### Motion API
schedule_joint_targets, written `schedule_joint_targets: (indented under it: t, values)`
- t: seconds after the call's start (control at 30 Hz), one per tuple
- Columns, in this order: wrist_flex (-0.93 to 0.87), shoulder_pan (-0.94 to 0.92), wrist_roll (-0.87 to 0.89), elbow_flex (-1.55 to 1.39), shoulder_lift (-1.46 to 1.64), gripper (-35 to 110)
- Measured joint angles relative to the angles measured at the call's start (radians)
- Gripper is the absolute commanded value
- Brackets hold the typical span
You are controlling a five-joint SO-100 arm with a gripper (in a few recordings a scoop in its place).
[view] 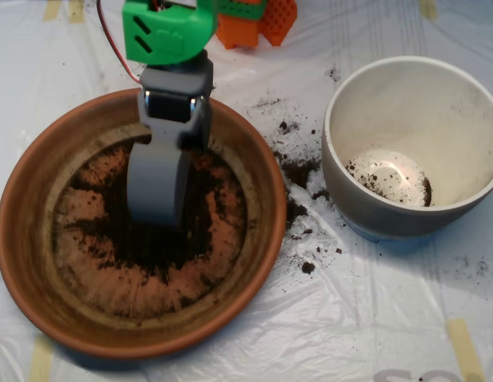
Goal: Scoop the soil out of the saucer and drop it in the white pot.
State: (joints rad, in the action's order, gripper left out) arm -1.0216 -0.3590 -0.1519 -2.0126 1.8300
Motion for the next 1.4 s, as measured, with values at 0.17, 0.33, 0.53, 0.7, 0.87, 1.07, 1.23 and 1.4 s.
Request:
schedule_joint_targets:
  t: [0.17, 0.33, 0.53, 0.7, 0.87, 1.07, 1.23, 1.4]
  values:
    - [0.011, -0.034, -0.025, -0.009, -0.112, 50]
    - [0.017, -0.054, -0.034, -0.009, -0.176, 52]
    - [-0.040, -0.052, -0.041, 0.063, -0.307, 51]
    - [-0.072, -0.075, -0.054, 0.186, -0.434, 50]
    - [-0.091, -0.071, -0.084, 0.304, -0.526, 49]
    - [-0.109, -0.064, -0.107, 0.362, -0.566, 46]
    - [-0.126, -0.063, -0.127, 0.374, -0.583, 45]
    - [-0.132, -0.063, -0.123, 0.374, -0.584, 43]
